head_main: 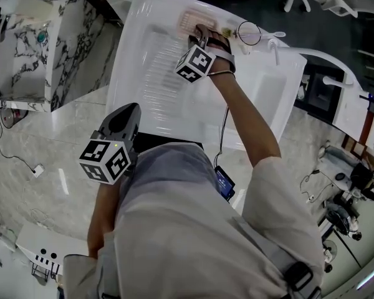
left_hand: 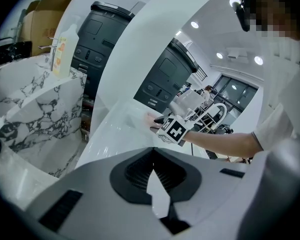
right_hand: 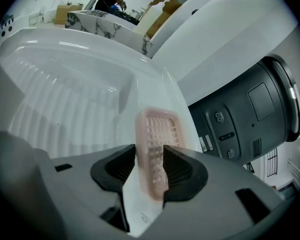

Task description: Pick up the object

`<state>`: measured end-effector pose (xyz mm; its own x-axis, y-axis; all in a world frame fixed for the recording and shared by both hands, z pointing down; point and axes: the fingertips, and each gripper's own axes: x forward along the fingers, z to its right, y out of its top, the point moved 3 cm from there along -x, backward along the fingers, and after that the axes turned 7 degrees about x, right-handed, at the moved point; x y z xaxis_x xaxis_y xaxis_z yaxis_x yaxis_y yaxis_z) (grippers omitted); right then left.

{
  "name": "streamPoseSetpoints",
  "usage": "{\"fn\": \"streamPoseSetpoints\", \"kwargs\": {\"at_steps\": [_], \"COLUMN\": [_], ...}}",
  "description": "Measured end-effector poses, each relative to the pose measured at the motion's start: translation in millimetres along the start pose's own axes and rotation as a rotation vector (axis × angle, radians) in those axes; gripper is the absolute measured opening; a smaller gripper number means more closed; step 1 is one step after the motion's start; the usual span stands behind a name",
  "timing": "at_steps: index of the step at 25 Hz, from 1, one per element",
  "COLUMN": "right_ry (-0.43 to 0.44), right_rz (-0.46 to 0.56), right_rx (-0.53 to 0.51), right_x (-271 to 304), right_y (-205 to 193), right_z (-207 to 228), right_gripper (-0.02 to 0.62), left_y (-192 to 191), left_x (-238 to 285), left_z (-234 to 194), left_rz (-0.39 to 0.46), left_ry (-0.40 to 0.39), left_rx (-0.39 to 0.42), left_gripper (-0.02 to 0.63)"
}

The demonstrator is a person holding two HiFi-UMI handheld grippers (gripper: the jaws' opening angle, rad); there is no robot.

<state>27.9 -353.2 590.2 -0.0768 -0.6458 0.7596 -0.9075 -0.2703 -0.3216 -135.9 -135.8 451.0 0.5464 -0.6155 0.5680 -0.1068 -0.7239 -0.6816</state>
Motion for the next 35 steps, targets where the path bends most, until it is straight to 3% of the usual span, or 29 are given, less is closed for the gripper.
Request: {"fn": "streamPoseSetpoints", "kwargs": {"at_steps": [8, 14, 35], "right_ry": [-0.035, -0.021, 0.004], "right_rz": [-0.004, -0.022, -0.027], "right_rx": [-0.025, -0.032, 0.001], "right_x": [-1.8, -3.5, -25.7], "right_y": [-1.8, -3.1, -0.5], "right_z": [-2.4, -4.9, -13.8], "right_gripper": [0.148, 0.147, 0.13], "left_y": [1.5, 4.9, 5.5], "left_x": [0.0, 0.9, -10.5], "left_z": [-2.7, 0.9, 3.2], "left_rz": [0.009, 0.003, 0.032], "left_ry": [-0.01, -0.009, -0.032], "left_rx": [-0.013, 0.043, 0.042], "left_gripper": [0.003, 0.003, 0.003]}}
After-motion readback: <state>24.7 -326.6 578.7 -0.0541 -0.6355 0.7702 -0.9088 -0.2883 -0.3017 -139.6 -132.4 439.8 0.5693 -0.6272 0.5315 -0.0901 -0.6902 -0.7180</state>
